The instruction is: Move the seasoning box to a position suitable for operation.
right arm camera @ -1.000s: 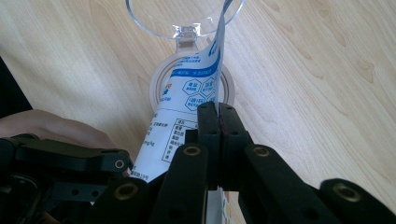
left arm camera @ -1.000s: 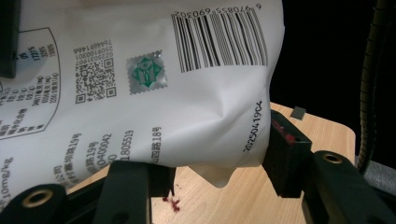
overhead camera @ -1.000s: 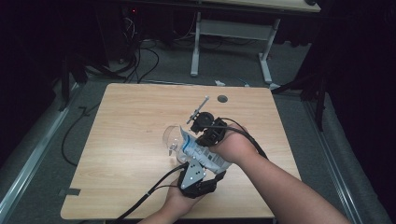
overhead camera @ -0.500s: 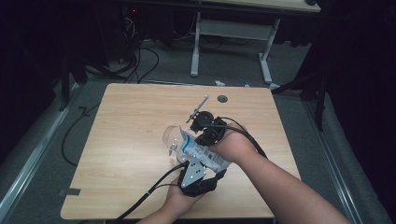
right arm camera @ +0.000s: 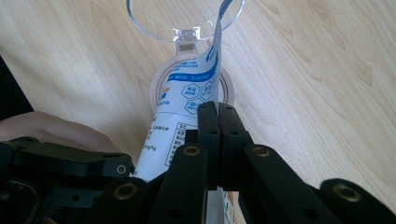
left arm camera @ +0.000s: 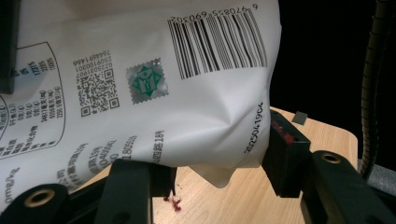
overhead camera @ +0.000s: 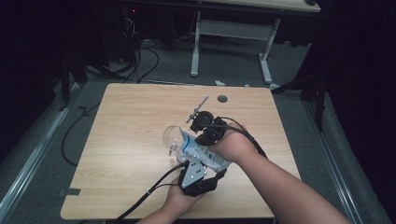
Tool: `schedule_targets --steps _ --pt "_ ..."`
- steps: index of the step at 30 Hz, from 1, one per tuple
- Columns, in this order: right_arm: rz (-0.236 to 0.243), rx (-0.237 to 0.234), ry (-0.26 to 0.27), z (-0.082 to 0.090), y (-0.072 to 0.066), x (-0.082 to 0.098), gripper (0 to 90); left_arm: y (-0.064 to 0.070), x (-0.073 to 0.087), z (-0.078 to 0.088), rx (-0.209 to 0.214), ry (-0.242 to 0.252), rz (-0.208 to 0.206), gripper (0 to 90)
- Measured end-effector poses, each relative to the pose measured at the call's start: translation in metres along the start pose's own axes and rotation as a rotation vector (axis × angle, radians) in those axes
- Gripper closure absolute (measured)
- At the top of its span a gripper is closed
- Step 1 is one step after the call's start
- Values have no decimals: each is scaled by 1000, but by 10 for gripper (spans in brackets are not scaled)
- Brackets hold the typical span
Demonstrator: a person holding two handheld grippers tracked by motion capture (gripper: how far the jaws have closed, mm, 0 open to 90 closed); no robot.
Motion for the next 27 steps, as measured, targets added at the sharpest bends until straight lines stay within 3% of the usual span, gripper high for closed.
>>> schedule_targets --steps 27 --pt "8 1 3 0 0 -2 900 0 -4 1 2 12 3 521"
Point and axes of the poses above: each handheld gripper's, and its own axes: z roughly backward along the jaws, x roughly out of its underside, y roughly to its right, the point moved 4 cm from there along -z, roughly forward along the jaws, and after that the axes turned 6 degrees about x, right-handed, at the moved point
